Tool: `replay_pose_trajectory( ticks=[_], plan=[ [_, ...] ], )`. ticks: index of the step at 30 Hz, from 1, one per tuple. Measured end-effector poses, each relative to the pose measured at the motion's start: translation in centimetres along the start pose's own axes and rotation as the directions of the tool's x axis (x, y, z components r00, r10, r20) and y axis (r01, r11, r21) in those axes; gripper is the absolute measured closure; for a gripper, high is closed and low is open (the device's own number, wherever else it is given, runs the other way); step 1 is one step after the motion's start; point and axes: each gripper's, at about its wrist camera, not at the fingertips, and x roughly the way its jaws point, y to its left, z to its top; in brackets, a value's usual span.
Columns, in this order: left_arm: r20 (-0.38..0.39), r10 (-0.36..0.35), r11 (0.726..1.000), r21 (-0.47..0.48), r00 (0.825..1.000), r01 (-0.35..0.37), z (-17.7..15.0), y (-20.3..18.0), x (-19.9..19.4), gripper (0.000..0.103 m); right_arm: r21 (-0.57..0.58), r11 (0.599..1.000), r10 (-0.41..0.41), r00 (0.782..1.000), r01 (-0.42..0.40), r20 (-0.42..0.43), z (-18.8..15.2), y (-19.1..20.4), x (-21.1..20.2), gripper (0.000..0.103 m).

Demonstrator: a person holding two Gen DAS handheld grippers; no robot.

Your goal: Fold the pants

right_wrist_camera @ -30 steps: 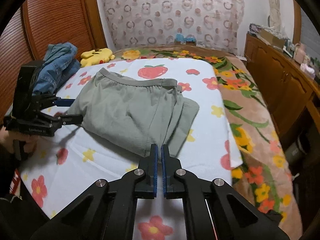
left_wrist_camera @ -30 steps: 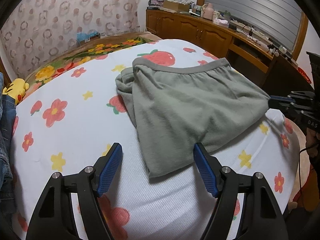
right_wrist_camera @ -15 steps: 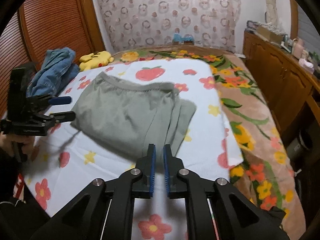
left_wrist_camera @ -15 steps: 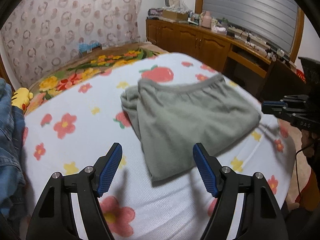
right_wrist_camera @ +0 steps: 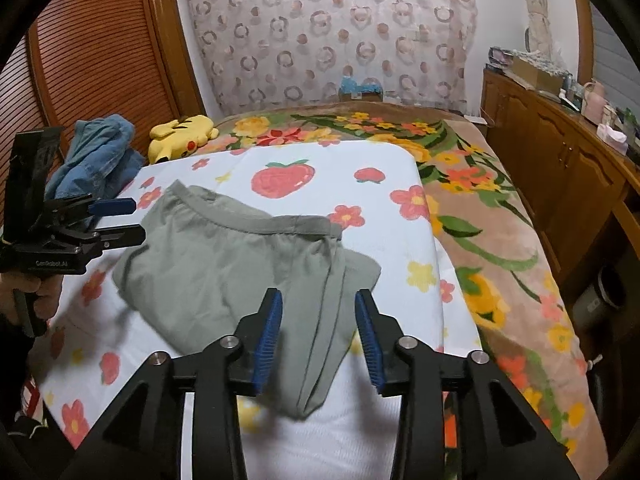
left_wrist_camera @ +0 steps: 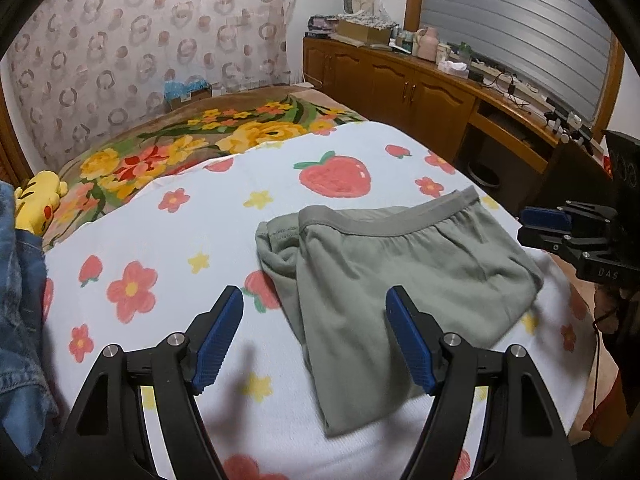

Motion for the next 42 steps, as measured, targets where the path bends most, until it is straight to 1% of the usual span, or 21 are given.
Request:
replay_pose_trajectory(
  ticks=[3,7,16,20,24,29,32,40,42],
  plan=[
    [-0.018,0.0,1.0,-0.008,1.0,0.0,0.3,0.4,1.0,0.028,0.006,1.0,-0.01,1.0,0.01,-0.016,0.3,-0.5,1.0,0.056],
    [-0.04,-0.014,1.0,-0.028,0.999,0.013,0.8,1.1,2.3,0.028,0.015,1.0,-0.01,0.999,0.011,-0.046,0.9,-1.0,2.1,0.056],
    [-0.068,-0.038,0.999,-0.034,0.997,0.035,0.9,1.3,4.1,0.028,0.04,0.999,-0.011,0.995,0.015,-0.096,2.1,-1.5,3.8,0.055],
    [-0.057,-0.058,0.998,-0.042,0.997,0.056,0.7,1.5,4.1,0.028,0.046,0.999,-0.013,0.995,0.017,-0.094,2.5,-1.4,4.1,0.054],
    [-0.042,-0.06,0.998,-0.035,0.997,0.058,0.6,1.5,4.1,0.027,0.065,0.998,-0.016,0.996,0.021,-0.087,2.5,-1.3,4.2,0.053],
    [-0.029,-0.055,0.998,-0.022,0.998,0.055,0.4,1.4,4.1,0.026,0.044,0.997,-0.054,0.995,0.057,-0.084,2.3,-0.8,4.3,0.052],
    [-0.027,-0.058,0.998,-0.025,0.998,0.057,0.3,1.5,4.2,0.026,0.053,0.996,-0.069,0.994,0.074,-0.09,2.3,-0.6,4.2,0.052],
    [-0.022,-0.07,0.997,-0.034,0.997,0.069,0.3,1.6,4.1,0.026,0.048,0.998,-0.044,0.994,0.049,-0.098,2.8,-0.2,4.2,0.052],
    [-0.014,-0.091,0.995,-0.047,0.996,0.09,0.4,1.9,4.0,0.031,0.049,0.997,-0.052,0.993,0.057,-0.102,2.9,-0.3,4.4,0.053]
  ],
)
